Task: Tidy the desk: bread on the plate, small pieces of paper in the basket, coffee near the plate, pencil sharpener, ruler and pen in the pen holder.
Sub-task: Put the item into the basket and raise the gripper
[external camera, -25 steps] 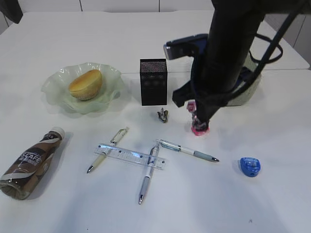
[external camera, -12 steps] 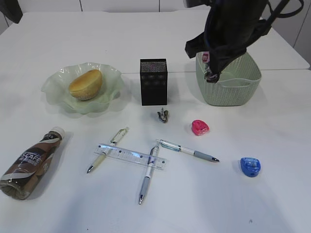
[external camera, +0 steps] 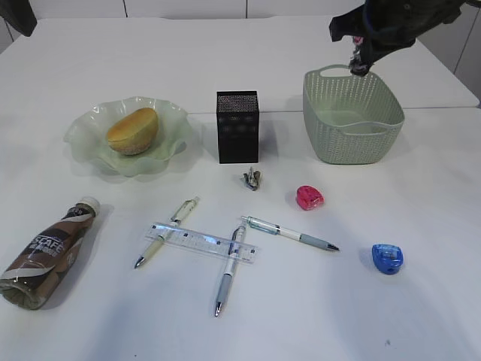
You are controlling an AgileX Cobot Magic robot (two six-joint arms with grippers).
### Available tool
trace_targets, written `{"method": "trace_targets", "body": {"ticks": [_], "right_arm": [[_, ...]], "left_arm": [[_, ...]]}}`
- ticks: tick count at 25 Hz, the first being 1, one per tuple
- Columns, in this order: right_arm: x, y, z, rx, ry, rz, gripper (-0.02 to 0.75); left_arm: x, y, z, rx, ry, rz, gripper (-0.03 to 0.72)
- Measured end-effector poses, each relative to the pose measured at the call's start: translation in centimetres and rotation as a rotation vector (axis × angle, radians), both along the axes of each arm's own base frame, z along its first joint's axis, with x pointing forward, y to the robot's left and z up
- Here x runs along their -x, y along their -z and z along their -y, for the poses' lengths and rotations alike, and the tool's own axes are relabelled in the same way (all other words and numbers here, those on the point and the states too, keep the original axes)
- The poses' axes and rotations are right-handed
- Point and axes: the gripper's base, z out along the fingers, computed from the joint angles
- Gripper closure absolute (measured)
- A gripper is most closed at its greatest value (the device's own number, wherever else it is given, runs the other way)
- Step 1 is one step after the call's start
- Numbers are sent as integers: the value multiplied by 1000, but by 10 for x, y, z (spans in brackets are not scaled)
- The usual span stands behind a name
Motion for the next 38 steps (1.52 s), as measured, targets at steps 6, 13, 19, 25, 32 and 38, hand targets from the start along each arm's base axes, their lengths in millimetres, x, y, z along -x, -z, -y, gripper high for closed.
{"method": "trace_targets", "body": {"ticks": [6,13,19,25,32,38], "right_arm": [[-19,6,6,-23,13,111,723],[-54,48,5,-19,22,76,723],[-80,62,15,-36,69,93,723],[-94,83,35,-44,130,70,723],[-98,98,43,-47,159,43,723],[-100,102,43,-51,166,38,706]], "left_arm": [[0,0,2,21,5,-4,190],[0,0,2,27,6,-5,198],[0,0,3,29,7,-6,200],[0,0,3,29,7,-6,207],[0,0,3,29,7,-6,214],[0,0,3,29,7,-6,215]]}}
